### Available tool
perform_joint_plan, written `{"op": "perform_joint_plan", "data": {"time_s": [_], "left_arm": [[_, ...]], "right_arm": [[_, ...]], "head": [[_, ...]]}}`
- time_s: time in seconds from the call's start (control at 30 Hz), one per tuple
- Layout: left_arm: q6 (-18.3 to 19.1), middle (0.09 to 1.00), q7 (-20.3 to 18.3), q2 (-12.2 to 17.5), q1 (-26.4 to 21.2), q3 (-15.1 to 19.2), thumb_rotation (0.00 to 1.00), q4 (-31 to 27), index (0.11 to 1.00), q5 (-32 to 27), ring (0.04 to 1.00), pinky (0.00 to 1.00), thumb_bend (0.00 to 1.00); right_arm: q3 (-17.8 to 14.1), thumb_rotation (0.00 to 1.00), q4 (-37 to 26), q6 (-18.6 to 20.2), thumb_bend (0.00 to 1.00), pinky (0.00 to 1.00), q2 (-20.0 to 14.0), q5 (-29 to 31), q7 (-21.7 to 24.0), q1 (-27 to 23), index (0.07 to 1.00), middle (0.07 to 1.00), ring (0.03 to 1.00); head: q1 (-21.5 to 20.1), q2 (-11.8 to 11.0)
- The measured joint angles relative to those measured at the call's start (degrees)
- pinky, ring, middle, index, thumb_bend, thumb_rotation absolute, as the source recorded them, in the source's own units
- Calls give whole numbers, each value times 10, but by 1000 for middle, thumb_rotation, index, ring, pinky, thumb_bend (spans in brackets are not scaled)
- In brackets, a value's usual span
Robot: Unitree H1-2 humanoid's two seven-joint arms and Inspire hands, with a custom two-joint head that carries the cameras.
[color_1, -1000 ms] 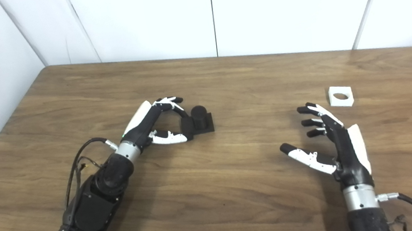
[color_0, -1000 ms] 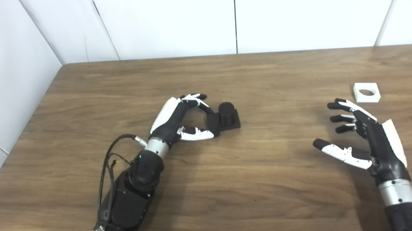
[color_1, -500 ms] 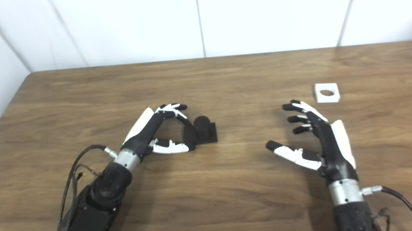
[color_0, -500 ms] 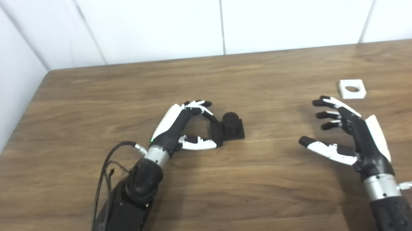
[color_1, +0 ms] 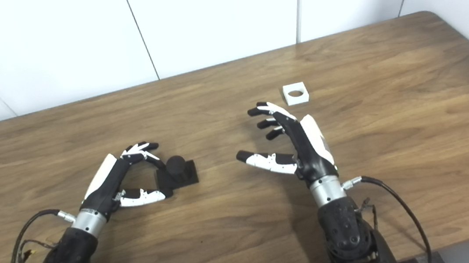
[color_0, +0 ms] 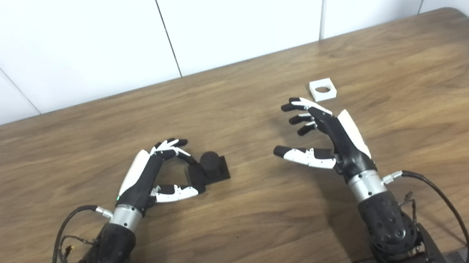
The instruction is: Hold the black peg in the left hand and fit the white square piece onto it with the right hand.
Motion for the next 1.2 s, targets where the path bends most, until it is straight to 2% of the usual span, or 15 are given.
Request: {"op": "perform_joint_plan", "data": {"time_s": [0.13, 0.3, 0.57, 0.67, 0.83, 1.0, 1.1, 1.2], "left_arm": [[6, 887, -2, -1, 1, -2, 77, -5, 485, 4, 971, 1000, 519], [1, 882, 1, -1, 2, -2, 79, -2, 486, 9, 968, 1000, 519], [0, 886, 1, -1, 2, -2, 78, -2, 486, 8, 972, 1000, 518], [0, 886, 1, -1, 2, -2, 77, -2, 486, 8, 970, 1000, 518], [0, 888, 1, -1, 2, -2, 78, -1, 486, 8, 971, 1000, 518], [-2, 888, 0, -1, 2, -2, 77, 0, 486, 7, 968, 1000, 518], [-6, 888, 0, -1, 2, -1, 77, 2, 486, 5, 973, 1000, 517], [-12, 887, 1, -1, 2, -1, 79, 4, 486, 5, 969, 1000, 517]], "right_arm": [[-20, 444, -6, 7, 702, 599, -16, 8, 1, -2, 751, 871, 734], [-40, 382, -14, 14, 692, 590, -44, 5, 1, -16, 729, 836, 706], [-59, 320, -7, 24, 688, 642, -130, -26, 18, -90, 732, 819, 768], [-59, 345, 16, 27, 696, 704, -160, -38, 28, -116, 738, 828, 820], [-60, 328, 59, 56, 710, 692, -201, -54, 51, -162, 746, 856, 845], [-49, 331, 96, 84, 733, 659, -224, -60, 84, -201, 754, 893, 871], [-23, 366, 129, 94, 733, 672, -249, -77, 113, -228, 779, 926, 884], [4, 352, 161, 97, 749, 707, -275, -92, 146, -251, 785, 929, 905]], "head": [[4, 1], [-6, -3], [-17, -3], [-18, -5], [-21, -6], [-20, -7], [-18, -11], [-16, -12]]}}
